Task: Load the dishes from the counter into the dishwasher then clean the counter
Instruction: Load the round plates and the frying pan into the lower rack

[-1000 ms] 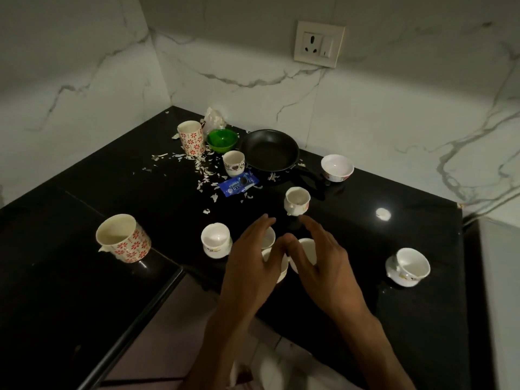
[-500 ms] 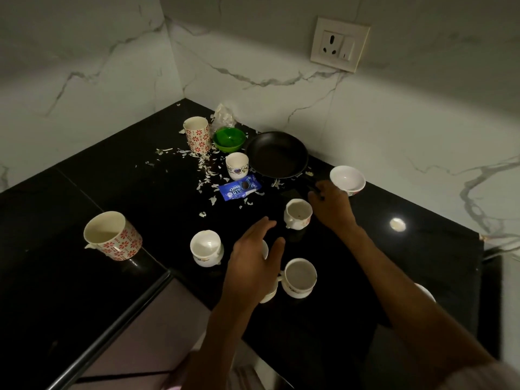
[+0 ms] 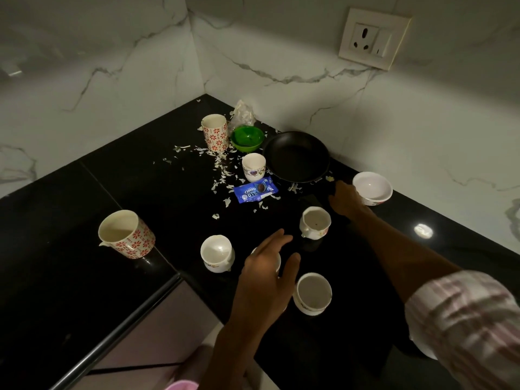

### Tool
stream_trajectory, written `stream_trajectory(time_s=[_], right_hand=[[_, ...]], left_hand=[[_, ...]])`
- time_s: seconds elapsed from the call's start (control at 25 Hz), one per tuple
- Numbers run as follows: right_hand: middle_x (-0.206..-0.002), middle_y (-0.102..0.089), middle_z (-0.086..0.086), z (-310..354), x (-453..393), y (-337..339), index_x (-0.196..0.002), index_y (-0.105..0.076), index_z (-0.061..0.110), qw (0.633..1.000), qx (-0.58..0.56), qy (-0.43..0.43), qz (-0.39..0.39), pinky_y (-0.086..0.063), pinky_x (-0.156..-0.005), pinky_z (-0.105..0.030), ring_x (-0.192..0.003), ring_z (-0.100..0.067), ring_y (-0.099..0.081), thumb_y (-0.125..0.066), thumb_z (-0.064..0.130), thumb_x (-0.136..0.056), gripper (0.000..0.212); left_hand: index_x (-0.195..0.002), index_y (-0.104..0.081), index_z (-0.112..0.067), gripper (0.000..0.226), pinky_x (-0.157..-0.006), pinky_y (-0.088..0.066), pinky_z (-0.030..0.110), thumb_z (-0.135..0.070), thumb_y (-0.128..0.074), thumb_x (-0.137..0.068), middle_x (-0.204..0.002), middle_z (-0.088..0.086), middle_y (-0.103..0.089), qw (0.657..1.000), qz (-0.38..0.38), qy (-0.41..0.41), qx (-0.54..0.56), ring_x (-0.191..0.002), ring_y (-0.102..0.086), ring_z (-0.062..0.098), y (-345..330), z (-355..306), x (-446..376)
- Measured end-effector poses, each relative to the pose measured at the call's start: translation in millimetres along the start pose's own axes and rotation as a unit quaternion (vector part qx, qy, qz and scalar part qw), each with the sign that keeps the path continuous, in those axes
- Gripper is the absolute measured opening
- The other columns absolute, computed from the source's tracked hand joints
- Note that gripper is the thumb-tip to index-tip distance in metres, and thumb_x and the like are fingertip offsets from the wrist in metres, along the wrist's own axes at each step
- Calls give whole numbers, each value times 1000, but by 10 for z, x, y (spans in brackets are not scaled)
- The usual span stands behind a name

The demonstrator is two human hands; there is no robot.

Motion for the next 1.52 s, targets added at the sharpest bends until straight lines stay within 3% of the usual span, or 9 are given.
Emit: stream_trajectory(time_s=[0.28, 0.52, 0.8, 0.92, 1.04, 1.16, 1.28, 1.44, 1.52], right_hand=[[-117, -59, -24, -14, -1, 75, -119, -52, -3, 997, -45, -40, -36, -49, -91, -49, -107, -40, -57, -58, 9, -93, 30], [-113, -62, -25, -92, 223, 292, -116, -56, -6, 994, -37, -72, -76, -45, -92, -49, -109, -43, -57, -55, 6, -91, 28], [-117, -64, -21, -78, 1036, 828, -119, -61, 3, 980, -88, -91, -154, -48, -98, -46, -111, -40, -58, -59, 7, -90, 30], [-114, -64, -16, 78, 1740, 827, -127, -59, 7, 973, -147, -80, -160, -51, -83, -34, -102, -32, -62, -60, 2, -90, 37], [-93, -61, 9, 239, 2455, 579, -124, -59, 20, 959, -233, -80, -143, -45, -62, -11, -79, -4, -63, -64, 5, -90, 38], [-95, -63, 19, 352, 2993, 196, -109, -59, 33, 940, -312, -89, -110, -48, -68, -7, -84, 13, -61, -67, 7, -88, 35], [-101, -64, 13, 454, 3323, -151, -103, -55, 40, 932, -339, -122, -36, -56, -79, -22, -87, 7, -62, -66, 12, -88, 34], [-85, -67, 2, 542, 3507, -414, -103, -61, 26, 896, -408, -164, 59, -52, -60, -19, -66, -9, -65, -62, 27, -90, 13], [-71, -64, 0, 557, 3580, -489, -97, -61, 17, 878, -442, -170, 73, -48, -54, -19, -54, -10, -57, -59, 32, -91, 16]], left_hand=[[-129, -59, -24, 41, -105, -42, 24, -41, -53, -92, -142, -11, -51, 1000, 0, 13, 20, -129, -46, 1, 155, 26, -48], [-127, -61, -25, 33, -92, -26, -5, -31, -59, -95, -140, -13, -52, 1000, -11, -9, 18, -122, -38, -13, 227, 24, -131], [-132, -54, -31, 38, -102, -39, 15, -27, -61, -94, -133, -17, -55, 990, 2, 50, 132, -125, -48, -4, 288, 227, -188], [-135, -52, -22, 42, -95, -47, 14, -19, -61, -94, -129, -15, -56, 969, 15, 101, 227, -122, -54, 1, 310, 295, -250], [-133, -48, -28, 43, -93, -53, 30, -24, -61, -92, -126, -10, -62, 933, 28, 143, 330, -117, -60, 11, 315, 354, -280], [-130, -50, -35, 38, -91, -56, 40, -28, -59, -93, -122, -14, -61, 918, 16, 156, 365, -115, -61, 13, 392, 433, -239], [-106, -52, -45, 25, -78, -57, 32, -21, -51, -99, -107, -18, -58, 910, -6, 189, 370, -102, -61, 8, 469, 535, -141], [-100, -57, -41, 19, -82, -52, 25, -23, -51, -99, -94, -21, -66, 925, 11, 188, 329, -92, -64, -2, 450, 541, -25], [-98, -58, -42, 16, -77, -48, 19, -26, -52, -98, -90, -23, -64, 927, 18, 193, 322, -83, -62, -10, 433, 513, 48]])
Point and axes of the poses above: each hand's wrist, its own x-axis away from the middle knuckle, its own y-axis out of the back of the hand, z = x × y, the point moved 9 cm from there along -x, towards the middle knuckle
